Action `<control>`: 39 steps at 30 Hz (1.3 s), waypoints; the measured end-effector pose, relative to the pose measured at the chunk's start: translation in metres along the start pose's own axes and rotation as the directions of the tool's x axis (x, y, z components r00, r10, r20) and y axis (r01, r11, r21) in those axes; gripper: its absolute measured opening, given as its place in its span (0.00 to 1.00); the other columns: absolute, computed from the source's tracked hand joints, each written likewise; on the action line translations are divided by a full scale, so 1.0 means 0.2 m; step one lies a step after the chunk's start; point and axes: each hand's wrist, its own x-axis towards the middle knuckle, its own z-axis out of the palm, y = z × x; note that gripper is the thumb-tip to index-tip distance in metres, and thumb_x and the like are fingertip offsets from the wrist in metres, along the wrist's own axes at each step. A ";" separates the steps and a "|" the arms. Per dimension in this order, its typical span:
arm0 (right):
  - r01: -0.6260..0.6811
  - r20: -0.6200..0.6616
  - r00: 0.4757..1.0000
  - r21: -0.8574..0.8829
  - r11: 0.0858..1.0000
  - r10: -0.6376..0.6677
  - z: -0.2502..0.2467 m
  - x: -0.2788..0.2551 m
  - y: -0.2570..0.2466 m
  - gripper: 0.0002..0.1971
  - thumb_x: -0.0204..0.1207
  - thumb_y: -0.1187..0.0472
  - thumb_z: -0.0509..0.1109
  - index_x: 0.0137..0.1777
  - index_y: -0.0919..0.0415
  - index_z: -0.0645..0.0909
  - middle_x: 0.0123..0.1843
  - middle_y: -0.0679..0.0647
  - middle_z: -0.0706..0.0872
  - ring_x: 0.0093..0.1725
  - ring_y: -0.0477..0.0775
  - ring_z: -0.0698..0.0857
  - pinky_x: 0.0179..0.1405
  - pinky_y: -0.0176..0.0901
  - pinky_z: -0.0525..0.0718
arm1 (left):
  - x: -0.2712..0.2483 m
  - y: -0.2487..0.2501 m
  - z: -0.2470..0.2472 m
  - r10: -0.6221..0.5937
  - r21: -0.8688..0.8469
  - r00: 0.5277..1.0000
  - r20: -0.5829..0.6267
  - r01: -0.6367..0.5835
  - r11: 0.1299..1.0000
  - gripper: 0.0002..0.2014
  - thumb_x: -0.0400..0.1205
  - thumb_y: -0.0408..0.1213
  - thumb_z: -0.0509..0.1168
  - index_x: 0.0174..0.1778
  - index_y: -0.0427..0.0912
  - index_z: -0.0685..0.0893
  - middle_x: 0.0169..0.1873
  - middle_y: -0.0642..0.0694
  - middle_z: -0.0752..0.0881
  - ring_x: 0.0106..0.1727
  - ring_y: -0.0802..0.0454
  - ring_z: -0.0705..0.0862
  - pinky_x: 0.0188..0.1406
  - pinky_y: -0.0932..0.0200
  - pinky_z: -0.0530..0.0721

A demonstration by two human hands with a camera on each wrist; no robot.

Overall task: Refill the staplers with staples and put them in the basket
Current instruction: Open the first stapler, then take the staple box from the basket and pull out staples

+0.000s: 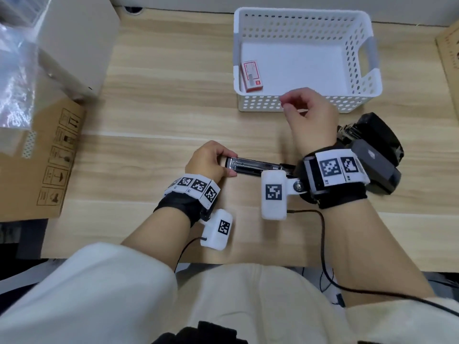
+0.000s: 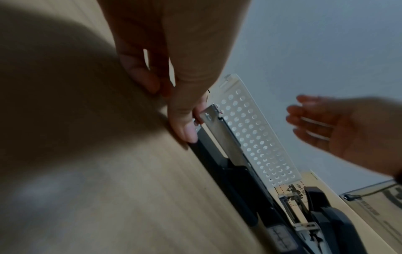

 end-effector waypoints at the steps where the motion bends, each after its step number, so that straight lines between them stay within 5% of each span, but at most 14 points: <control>1: 0.022 0.010 1.000 0.015 1.000 -0.022 0.02 0.06 -0.04 0.10 0.73 0.69 0.65 0.47 0.58 0.86 0.39 0.42 0.84 0.35 0.27 0.80 0.43 0.21 0.76 | 0.01 0.01 0.00 -0.005 0.004 1.000 -0.001 0.005 1.000 0.19 0.60 0.32 0.80 0.42 0.57 0.86 0.38 0.62 0.77 0.45 0.58 0.77 0.52 0.58 0.77; 7: -0.031 0.178 0.982 -0.132 0.991 0.055 0.19 0.38 -0.08 0.13 0.73 0.69 0.64 0.56 0.60 0.83 0.56 0.57 0.86 0.55 0.53 0.83 0.56 0.39 0.78 | 0.06 0.09 -0.02 -0.106 0.026 0.994 0.028 0.105 0.994 0.22 0.61 0.29 0.79 0.27 0.59 0.76 0.32 0.59 0.75 0.33 0.61 0.73 0.35 0.67 0.70; 11: -0.084 0.342 0.918 -0.325 0.942 0.200 0.29 0.53 -0.05 0.19 0.74 0.68 0.65 0.66 0.58 0.76 0.66 0.58 0.81 0.64 0.57 0.80 0.51 0.36 0.74 | 0.06 0.12 -0.04 -0.151 -0.011 0.985 0.079 0.152 0.988 0.23 0.60 0.28 0.81 0.25 0.57 0.74 0.30 0.57 0.73 0.28 0.61 0.70 0.26 0.73 0.69; 14: -0.007 0.462 0.860 -0.415 0.910 0.218 0.36 0.60 -0.01 0.26 0.76 0.66 0.65 0.73 0.51 0.70 0.71 0.58 0.73 0.66 0.62 0.79 0.60 0.43 0.76 | 0.06 0.12 -0.04 -0.170 -0.036 0.981 0.089 0.174 0.984 0.23 0.61 0.27 0.80 0.24 0.56 0.73 0.29 0.56 0.73 0.28 0.60 0.70 0.27 0.73 0.69; 18: -0.206 0.521 0.774 -0.330 0.921 0.360 0.41 0.66 0.08 0.31 0.73 0.60 0.71 0.76 0.57 0.67 0.47 0.40 0.67 0.73 0.58 0.71 0.55 0.35 0.69 | 0.06 0.12 -0.04 -0.176 -0.058 0.980 0.089 0.182 0.982 0.23 0.60 0.27 0.80 0.26 0.58 0.77 0.32 0.56 0.75 0.30 0.60 0.72 0.34 0.66 0.72; 21: -0.188 0.506 0.775 -0.385 0.904 0.377 0.42 0.67 0.11 0.30 0.70 0.57 0.71 0.73 0.59 0.70 0.37 0.39 0.59 0.66 0.57 0.73 0.48 0.35 0.69 | 0.07 0.12 -0.04 -0.180 -0.060 0.980 0.090 0.185 0.981 0.22 0.60 0.27 0.81 0.27 0.59 0.78 0.34 0.56 0.76 0.31 0.59 0.72 0.36 0.63 0.74; 23: -0.096 0.494 0.798 -0.461 0.882 0.345 0.41 0.65 0.08 0.22 0.72 0.60 0.68 0.67 0.55 0.76 0.42 0.43 0.64 0.62 0.62 0.76 0.53 0.41 0.76 | 0.07 0.12 -0.04 -0.173 -0.059 0.980 0.093 0.179 0.982 0.23 0.59 0.28 0.81 0.28 0.60 0.78 0.34 0.56 0.76 0.31 0.58 0.72 0.35 0.64 0.73; 25: 0.064 0.467 0.840 -0.592 0.804 0.277 0.39 0.62 0.05 0.14 0.72 0.64 0.63 0.58 0.55 0.79 0.59 0.55 0.69 0.58 0.69 0.80 0.61 0.54 0.79 | 0.07 0.12 -0.04 -0.166 -0.063 0.982 0.095 0.172 0.983 0.23 0.59 0.27 0.81 0.29 0.61 0.79 0.35 0.56 0.76 0.30 0.58 0.72 0.34 0.65 0.72; 28: 0.116 0.406 0.899 -0.583 0.804 0.164 0.34 0.58 0.00 0.16 0.73 0.71 0.56 0.56 0.57 0.79 0.68 0.64 0.66 0.60 0.67 0.76 0.51 0.50 0.76 | 0.07 0.12 -0.03 -0.160 -0.077 0.983 0.094 0.168 0.983 0.23 0.59 0.26 0.81 0.30 0.60 0.79 0.34 0.57 0.75 0.30 0.59 0.71 0.33 0.66 0.71; 31: 0.134 0.318 0.947 -0.496 0.858 0.036 0.27 0.53 -0.06 0.17 0.73 0.71 0.55 0.55 0.55 0.79 0.67 0.64 0.67 0.62 0.65 0.73 0.43 0.46 0.70 | 0.07 0.10 -0.03 -0.144 -0.084 0.985 0.099 0.153 0.985 0.23 0.59 0.26 0.80 0.29 0.60 0.80 0.33 0.57 0.75 0.29 0.59 0.71 0.33 0.68 0.70; 36: 0.242 0.294 0.939 -0.189 0.952 -0.180 0.17 0.37 -0.15 0.13 0.73 0.66 0.62 0.53 0.53 0.83 0.51 0.54 0.65 0.58 0.62 0.76 0.57 0.44 0.76 | 0.06 0.09 -0.03 -0.069 -0.025 0.996 0.062 0.071 0.997 0.16 0.63 0.23 0.77 0.31 0.49 0.80 0.31 0.56 0.73 0.29 0.57 0.71 0.27 0.77 0.69; 39: 0.257 0.290 0.926 -0.023 0.966 -0.240 0.16 0.21 -0.18 0.14 0.71 0.66 0.65 0.52 0.51 0.86 0.51 0.53 0.68 0.58 0.59 0.77 0.57 0.45 0.78 | 0.05 0.07 0.00 -0.035 -0.014 0.999 0.029 0.035 0.999 0.13 0.65 0.27 0.76 0.40 0.48 0.86 0.37 0.51 0.80 0.37 0.50 0.79 0.38 0.64 0.77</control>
